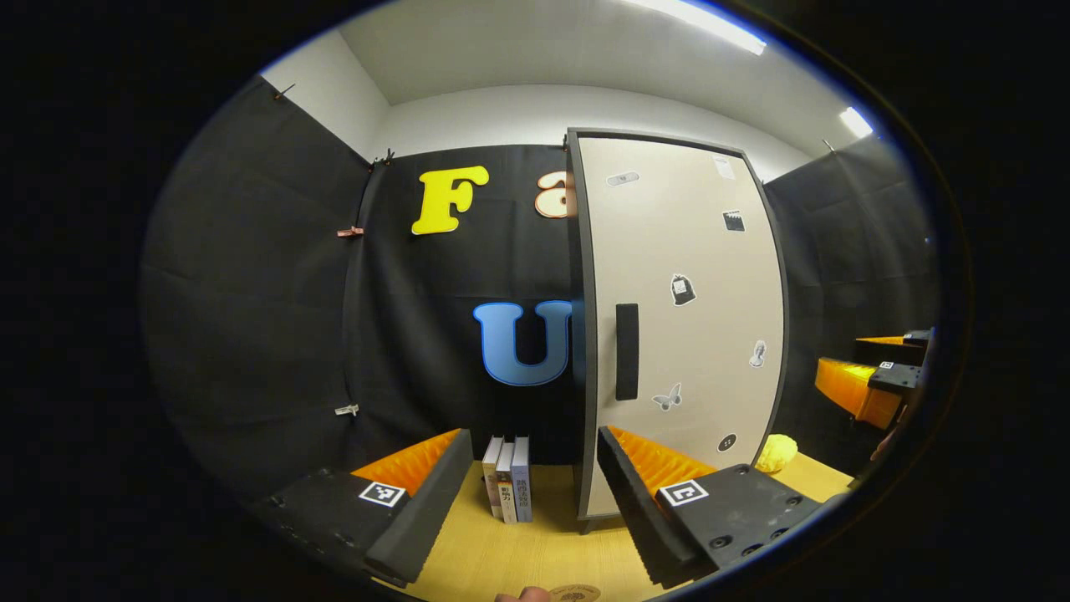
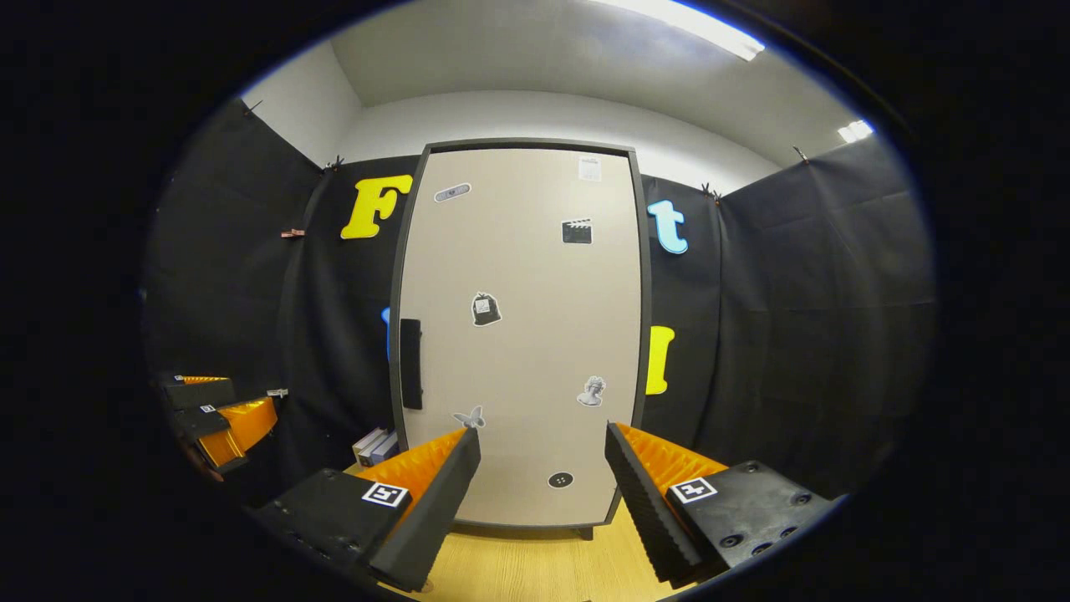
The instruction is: Open the cabinet door with the right hand, grasp the bottle in the cabinet with the left hand and place it on the coaster, then close the cabinet door with the right hand.
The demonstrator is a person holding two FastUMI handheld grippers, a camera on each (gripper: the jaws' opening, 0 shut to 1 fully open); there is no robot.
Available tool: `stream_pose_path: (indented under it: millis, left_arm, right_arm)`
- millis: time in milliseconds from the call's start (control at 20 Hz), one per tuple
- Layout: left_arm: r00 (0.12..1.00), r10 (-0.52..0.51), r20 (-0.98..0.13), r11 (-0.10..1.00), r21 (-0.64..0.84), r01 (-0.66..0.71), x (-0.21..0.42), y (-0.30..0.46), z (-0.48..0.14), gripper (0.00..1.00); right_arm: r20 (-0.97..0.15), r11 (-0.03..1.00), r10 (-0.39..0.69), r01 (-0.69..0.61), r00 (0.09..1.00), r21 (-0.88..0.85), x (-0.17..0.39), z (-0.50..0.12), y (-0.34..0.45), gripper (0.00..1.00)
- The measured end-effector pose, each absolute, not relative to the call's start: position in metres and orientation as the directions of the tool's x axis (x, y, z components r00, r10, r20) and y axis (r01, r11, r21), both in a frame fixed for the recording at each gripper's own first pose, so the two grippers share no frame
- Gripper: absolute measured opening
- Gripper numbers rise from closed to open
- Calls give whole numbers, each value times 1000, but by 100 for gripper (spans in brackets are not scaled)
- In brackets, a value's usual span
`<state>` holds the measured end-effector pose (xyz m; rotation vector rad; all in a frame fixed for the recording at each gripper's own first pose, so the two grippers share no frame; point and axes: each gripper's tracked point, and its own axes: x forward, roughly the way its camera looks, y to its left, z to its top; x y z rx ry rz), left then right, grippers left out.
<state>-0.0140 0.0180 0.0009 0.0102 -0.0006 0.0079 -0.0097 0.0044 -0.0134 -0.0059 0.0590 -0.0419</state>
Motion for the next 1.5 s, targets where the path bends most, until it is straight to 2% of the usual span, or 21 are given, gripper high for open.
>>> stream_pose_path:
  millis: [400,700,1100,1500]
  left_arm:
    - [1000,14,-1,1000,8,-14,-12,26,1,95]
    - [999,44,-9,999,-1,-44,-9,45,-5,95]
    - [995,101,-24,995,16,-101,-6,79,-17,95]
    - [992,114,-49,993,13,-114,4,96,-29,95]
  right_arm:
    - [-71,999,-38,37,997,-15,-6,-16,14,97]
    - [-65,1000,24,-24,998,1,15,-13,53,97]
    - [-50,996,81,-79,995,38,92,-7,113,98]
    - [-88,994,109,-106,990,30,161,-35,165,98]
